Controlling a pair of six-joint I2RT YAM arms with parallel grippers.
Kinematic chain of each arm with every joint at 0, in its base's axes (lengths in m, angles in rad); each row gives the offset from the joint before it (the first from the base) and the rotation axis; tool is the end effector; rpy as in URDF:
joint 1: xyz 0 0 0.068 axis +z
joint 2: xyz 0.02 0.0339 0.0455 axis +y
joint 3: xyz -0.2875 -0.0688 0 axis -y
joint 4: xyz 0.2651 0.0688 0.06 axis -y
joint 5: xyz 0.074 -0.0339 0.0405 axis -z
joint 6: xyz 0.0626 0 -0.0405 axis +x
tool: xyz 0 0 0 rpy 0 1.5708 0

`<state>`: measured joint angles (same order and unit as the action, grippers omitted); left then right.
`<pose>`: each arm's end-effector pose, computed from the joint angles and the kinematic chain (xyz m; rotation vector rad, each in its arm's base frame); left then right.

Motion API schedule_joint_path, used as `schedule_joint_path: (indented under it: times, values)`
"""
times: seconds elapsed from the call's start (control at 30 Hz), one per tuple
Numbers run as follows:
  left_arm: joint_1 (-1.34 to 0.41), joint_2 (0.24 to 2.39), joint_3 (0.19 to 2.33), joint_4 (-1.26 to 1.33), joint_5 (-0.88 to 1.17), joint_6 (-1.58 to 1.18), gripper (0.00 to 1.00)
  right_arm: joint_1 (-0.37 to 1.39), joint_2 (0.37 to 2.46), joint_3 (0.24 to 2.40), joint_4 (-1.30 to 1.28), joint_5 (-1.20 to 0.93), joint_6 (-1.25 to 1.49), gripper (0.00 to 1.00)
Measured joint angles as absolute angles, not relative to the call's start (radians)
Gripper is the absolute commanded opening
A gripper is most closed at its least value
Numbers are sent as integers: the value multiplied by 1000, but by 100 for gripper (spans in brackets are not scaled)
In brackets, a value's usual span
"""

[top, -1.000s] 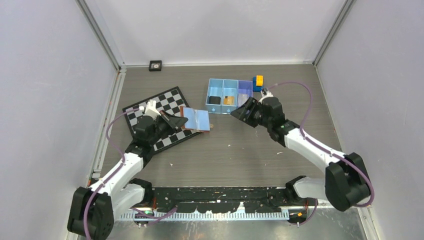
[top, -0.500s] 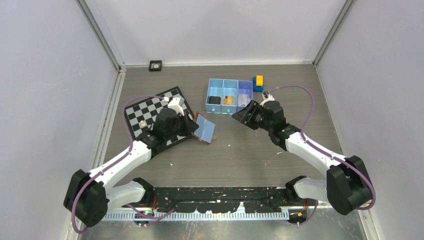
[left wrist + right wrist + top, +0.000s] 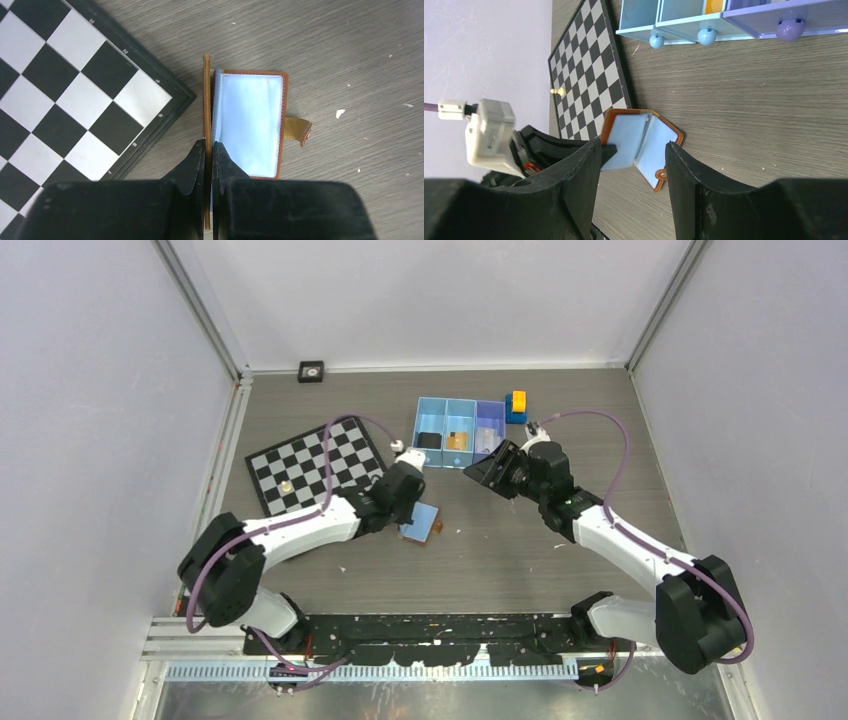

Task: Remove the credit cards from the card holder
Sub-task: Place the card holder at the center of the board.

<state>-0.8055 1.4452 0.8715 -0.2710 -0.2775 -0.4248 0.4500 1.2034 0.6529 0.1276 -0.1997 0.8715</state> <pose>0.2398 -0.2249 0.2049 0.3270 2.3655 -0.2508 0.2625 0.1406 0.2387 0.3119 2.1202 1.0177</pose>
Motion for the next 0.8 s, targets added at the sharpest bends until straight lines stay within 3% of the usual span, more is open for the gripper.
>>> schedule_joint_path:
  times: [0.07, 0.37, 0.47, 0.67, 0.73, 0.8]
  values:
    - [-858, 1492, 919, -302, -338, -401, 1, 450, 1193, 653, 128, -200, 871, 55]
    - [-970, 1664, 1094, -420, -419, -329, 43, 450, 1181, 653, 130, -199, 871, 55]
    - [-968, 1659, 1090, -434, -406, -329, 52, 450, 1168, 649, 130, -195, 871, 55]
    - [-967, 1549, 1026, -418, -316, -328, 50, 450, 1142, 646, 132, -188, 871, 55]
    - [-967, 1510, 1010, -397, -286, -328, 43, 450, 1142, 645, 132, -187, 871, 55]
    - [-966, 1489, 1004, -385, -263, -328, 29, 450, 1142, 644, 132, -186, 871, 55]
